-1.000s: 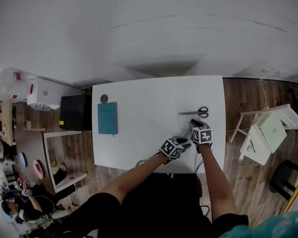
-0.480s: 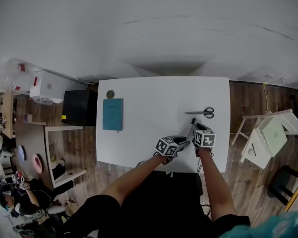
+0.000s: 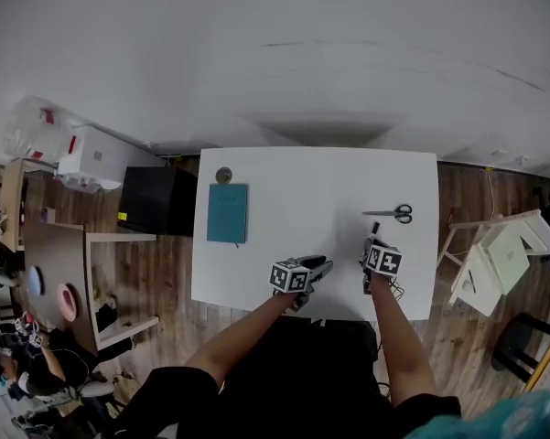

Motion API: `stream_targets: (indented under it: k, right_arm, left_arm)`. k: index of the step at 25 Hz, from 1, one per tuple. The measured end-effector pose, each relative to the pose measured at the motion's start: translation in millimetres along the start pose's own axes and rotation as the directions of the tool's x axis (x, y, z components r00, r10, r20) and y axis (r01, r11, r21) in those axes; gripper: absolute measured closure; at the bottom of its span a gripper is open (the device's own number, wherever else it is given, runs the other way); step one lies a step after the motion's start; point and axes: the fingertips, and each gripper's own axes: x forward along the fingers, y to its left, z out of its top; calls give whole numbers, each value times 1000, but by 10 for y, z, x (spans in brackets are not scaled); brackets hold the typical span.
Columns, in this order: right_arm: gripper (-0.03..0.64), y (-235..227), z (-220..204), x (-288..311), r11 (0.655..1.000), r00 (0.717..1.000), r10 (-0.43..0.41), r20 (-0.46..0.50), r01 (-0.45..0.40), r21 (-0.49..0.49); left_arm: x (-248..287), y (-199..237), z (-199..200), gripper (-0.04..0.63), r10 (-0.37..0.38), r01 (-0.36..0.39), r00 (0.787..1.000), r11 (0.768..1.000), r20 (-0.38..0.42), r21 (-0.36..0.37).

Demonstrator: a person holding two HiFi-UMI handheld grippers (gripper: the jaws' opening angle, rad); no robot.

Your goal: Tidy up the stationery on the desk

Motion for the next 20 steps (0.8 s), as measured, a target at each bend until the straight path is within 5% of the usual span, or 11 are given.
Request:
stream_targets:
  k: [8, 20]
  right_arm:
    - [532, 246, -13, 77, 996, 999, -14, -30, 17, 89]
    - [534, 2063, -176, 354, 990, 990, 137, -12, -137, 40]
  left_arm:
    - [-669, 334, 157, 465, -9, 8, 993, 1000, 114, 5]
    - [-1719, 1304, 406, 465, 119, -120, 975, 993, 188, -10]
